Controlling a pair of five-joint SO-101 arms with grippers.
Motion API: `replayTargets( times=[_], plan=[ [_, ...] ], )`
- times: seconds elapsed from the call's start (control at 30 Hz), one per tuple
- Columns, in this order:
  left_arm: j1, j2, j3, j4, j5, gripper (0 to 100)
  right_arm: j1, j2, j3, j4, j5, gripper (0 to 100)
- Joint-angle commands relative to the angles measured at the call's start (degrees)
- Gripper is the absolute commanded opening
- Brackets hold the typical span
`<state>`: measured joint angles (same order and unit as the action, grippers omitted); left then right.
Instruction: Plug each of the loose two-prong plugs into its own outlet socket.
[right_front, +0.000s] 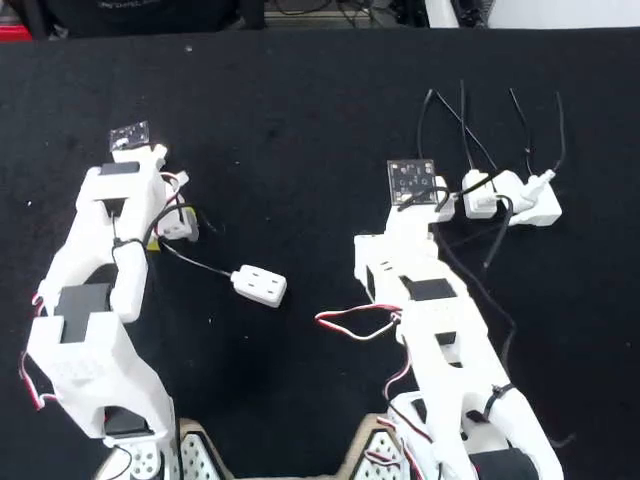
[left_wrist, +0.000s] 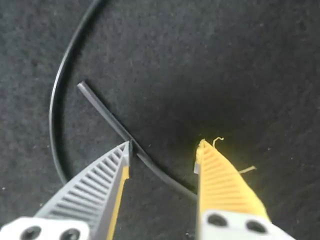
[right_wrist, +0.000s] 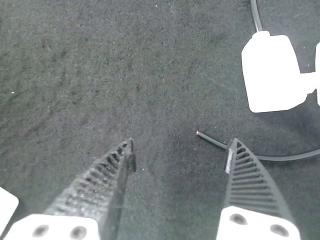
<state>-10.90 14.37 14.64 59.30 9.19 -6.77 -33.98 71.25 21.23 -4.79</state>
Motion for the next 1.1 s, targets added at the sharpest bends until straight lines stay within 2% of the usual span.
replayTargets(
  times=[0.0,0.07,0.23,0.4,0.57,0.8,1.07],
  plan=[
    [-0.92,0.09,-3.38,8.09,0.44,21,0.97,-2.15,-3.38,-1.14,-0.18,27.6],
    [-1.71,0.18,-3.30,12.92,0.35,21,0.97,-2.15,-3.38,-1.14,-0.18,27.6],
    [-5.41,0.00,-3.30,20.04,-5.01,21,0.97,-2.24,-3.38,-1.14,-0.18,27.6],
    [-10.86,-0.09,-2.33,23.56,-10.20,21,0.97,-2.24,-3.38,-1.14,-0.18,27.6],
    [-12.79,-0.09,-2.15,26.90,-15.21,21,0.88,-2.15,-3.38,-1.14,-0.18,27.6],
    [-9.89,-1.23,-2.68,27.25,-23.30,21,0.88,-2.07,-3.38,-1.23,-0.18,27.6],
    [-5.85,-18.99,-0.48,25.32,-31.56,21,0.88,-2.07,-3.38,-1.23,-0.18,27.6]
  ],
)
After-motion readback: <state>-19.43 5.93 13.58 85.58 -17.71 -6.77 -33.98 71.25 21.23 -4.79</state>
